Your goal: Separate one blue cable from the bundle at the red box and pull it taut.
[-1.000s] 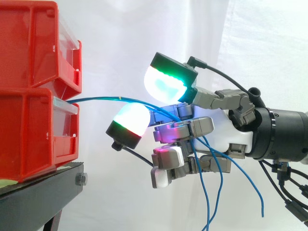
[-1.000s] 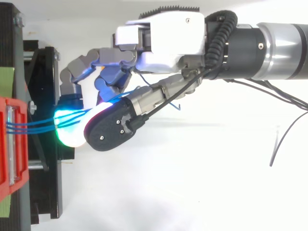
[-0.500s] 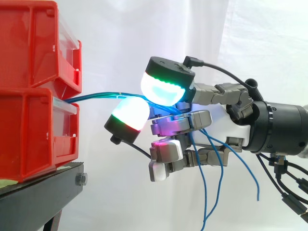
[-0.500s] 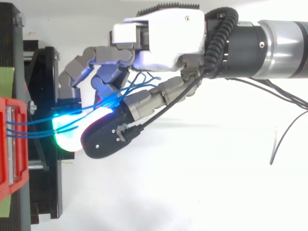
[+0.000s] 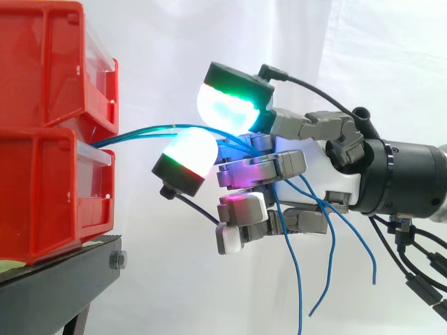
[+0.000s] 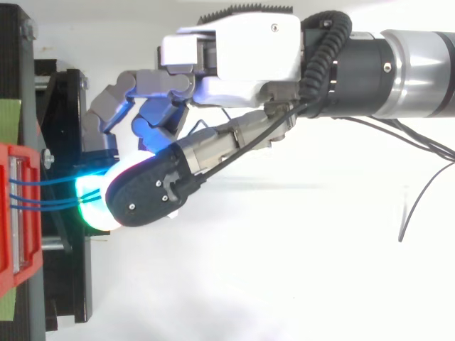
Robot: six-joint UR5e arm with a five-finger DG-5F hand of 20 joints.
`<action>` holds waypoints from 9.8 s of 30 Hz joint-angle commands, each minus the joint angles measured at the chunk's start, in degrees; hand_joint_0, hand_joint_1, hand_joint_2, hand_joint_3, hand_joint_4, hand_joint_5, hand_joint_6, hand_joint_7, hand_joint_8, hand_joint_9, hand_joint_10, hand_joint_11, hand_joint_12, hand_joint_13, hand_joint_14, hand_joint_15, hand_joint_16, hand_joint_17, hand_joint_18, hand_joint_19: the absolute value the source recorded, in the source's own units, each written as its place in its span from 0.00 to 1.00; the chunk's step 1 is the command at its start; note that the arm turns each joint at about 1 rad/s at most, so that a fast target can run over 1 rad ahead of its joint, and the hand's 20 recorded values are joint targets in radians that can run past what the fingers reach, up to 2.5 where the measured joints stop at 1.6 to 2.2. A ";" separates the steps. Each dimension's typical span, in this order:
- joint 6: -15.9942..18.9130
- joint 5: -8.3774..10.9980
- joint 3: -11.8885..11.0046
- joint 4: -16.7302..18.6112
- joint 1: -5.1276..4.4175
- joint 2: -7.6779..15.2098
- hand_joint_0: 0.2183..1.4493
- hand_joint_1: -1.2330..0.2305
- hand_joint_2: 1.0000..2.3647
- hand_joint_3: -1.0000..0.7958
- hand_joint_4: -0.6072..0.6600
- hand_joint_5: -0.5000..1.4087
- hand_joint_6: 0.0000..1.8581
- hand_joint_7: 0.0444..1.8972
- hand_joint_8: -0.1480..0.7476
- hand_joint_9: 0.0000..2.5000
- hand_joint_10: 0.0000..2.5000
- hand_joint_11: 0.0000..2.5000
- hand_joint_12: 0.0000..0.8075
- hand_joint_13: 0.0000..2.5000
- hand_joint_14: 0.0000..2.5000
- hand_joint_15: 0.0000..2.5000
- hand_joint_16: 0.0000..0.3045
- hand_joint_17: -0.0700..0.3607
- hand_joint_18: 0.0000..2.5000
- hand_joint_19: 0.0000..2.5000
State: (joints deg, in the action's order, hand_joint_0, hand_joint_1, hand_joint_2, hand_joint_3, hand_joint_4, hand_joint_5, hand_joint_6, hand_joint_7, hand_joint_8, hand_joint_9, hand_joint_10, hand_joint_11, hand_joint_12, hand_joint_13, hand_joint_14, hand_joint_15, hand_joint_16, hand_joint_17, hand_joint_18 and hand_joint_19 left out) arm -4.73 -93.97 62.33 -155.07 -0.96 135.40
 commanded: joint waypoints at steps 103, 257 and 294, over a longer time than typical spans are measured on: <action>-6.00 1.77 -0.02 -2.87 -0.79 0.04 0.43 0.24 0.00 0.31 0.46 0.17 0.51 0.53 0.52 0.39 0.13 0.64 0.52 0.32 0.01 0.31 0.17 0.43 0.27 0.22; -17.42 7.40 -1.69 -1.99 -0.18 -0.05 0.32 0.33 0.01 0.49 0.59 0.17 0.49 0.52 0.55 0.18 1.00 0.60 0.50 0.31 1.00 0.52 0.17 0.43 0.49 0.63; -16.54 5.90 -1.69 -8.32 -1.06 -2.68 0.50 0.20 0.00 0.28 0.54 0.15 0.51 0.49 0.46 0.20 1.00 0.56 0.34 0.41 0.43 0.63 0.11 0.33 0.39 0.37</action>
State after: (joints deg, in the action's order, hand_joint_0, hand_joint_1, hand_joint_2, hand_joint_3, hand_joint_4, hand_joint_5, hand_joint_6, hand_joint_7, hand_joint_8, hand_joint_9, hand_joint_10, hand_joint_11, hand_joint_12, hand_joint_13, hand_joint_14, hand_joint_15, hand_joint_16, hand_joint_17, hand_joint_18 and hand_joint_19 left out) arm -21.68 -88.10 60.65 -162.47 -2.35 133.72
